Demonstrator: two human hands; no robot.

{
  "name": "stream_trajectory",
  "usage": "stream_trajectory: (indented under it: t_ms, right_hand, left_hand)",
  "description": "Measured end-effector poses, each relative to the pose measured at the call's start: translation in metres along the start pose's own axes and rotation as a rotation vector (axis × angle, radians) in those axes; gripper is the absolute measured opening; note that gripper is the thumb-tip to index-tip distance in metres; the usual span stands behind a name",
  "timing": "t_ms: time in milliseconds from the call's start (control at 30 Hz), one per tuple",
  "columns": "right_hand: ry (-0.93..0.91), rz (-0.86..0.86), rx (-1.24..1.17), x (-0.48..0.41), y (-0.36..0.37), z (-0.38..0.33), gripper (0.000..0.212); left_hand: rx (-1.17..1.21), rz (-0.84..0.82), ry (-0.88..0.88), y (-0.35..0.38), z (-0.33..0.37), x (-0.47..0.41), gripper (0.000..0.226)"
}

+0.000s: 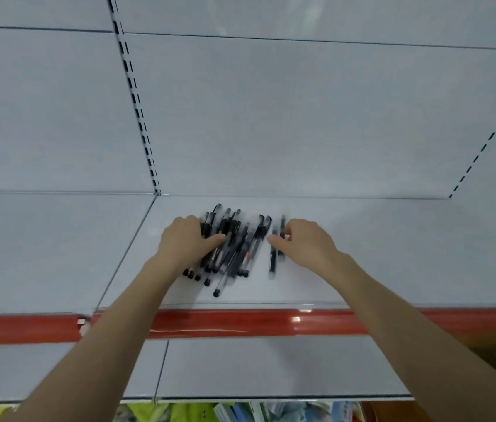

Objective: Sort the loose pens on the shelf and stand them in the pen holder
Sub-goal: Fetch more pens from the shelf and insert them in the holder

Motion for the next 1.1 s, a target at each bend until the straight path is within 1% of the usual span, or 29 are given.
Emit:
stream_trajectory:
  t_ms: [100, 167, 267, 367, 433, 500, 633, 733, 800, 833, 933, 1033, 1100]
  right_hand:
    - [0.010, -0.022, 0.082, -0.019, -0.002, 0.000, 0.042]
    - [0.022, -0.036, 0.113, -0.030, -0.007, -0.001, 0.040]
    - [0.047, -0.074, 0.130, -0.040, -0.014, 0.001, 0.035]
    - [0.042, -0.107, 0.077, -0.048, -0.016, 0.008, 0.039]
    - [0.025, -0.134, 0.025, -0.051, -0.016, 0.013, 0.043]
    - [0.017, -0.151, -0.015, -0.052, -0.015, 0.017, 0.043]
    - [-0.004, -0.194, -0.076, -0.053, -0.015, 0.023, 0.038]
    - [-0.019, -0.181, -0.151, -0.055, -0.023, 0.031, 0.039]
    - [-0.033, -0.111, -0.273, -0.054, -0.038, 0.036, 0.041]
    - [-0.056, -0.064, -0.354, -0.052, -0.048, 0.036, 0.039]
    - [-0.156, 0.031, -0.668, -0.035, -0.079, 0.024, 0.029]
    - [-0.256, 0.020, -0.984, -0.006, -0.090, 0.002, 0.026]
    - [-0.325, -0.017, -1.076, 0.012, -0.083, -0.014, 0.028]
  left_hand:
    - [0.041, -0.050, -0.013, 0.005, 0.007, -0.012, 0.051]
    - [0.081, -0.094, 0.000, 0.009, 0.014, -0.018, 0.051]
    - [0.101, -0.123, 0.021, 0.016, 0.028, -0.024, 0.043]
    - [0.103, -0.112, 0.014, 0.020, 0.034, -0.031, 0.036]
    - [0.084, -0.116, 0.009, 0.021, 0.037, -0.034, 0.036]
    - [0.077, -0.129, 0.012, 0.020, 0.038, -0.034, 0.036]
    - [0.207, -0.167, 0.006, 0.020, 0.033, -0.036, 0.035]
    - [0.305, -0.130, -0.020, 0.016, 0.031, -0.031, 0.030]
    - [0.449, -0.065, -0.014, 0.010, 0.034, -0.022, 0.026]
    - [0.558, -0.031, 0.001, 0.006, 0.037, -0.017, 0.024]
    - [0.976, 0.060, 0.024, -0.008, 0.048, 0.007, 0.012]
    - [1.324, 0.082, -0.024, -0.013, 0.065, 0.040, 0.003]
    - [1.434, 0.096, -0.028, -0.013, 0.077, 0.061, 0.006]
Point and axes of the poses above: each hand's wrist, its own x-axis away from the middle knuckle, its own y-axis out of the palm, z = x × y, the point moved 6 cm from there along -x, towards the middle knuckle, and after that the axes turned 5 degrees about -z, right-handed, at the moved point
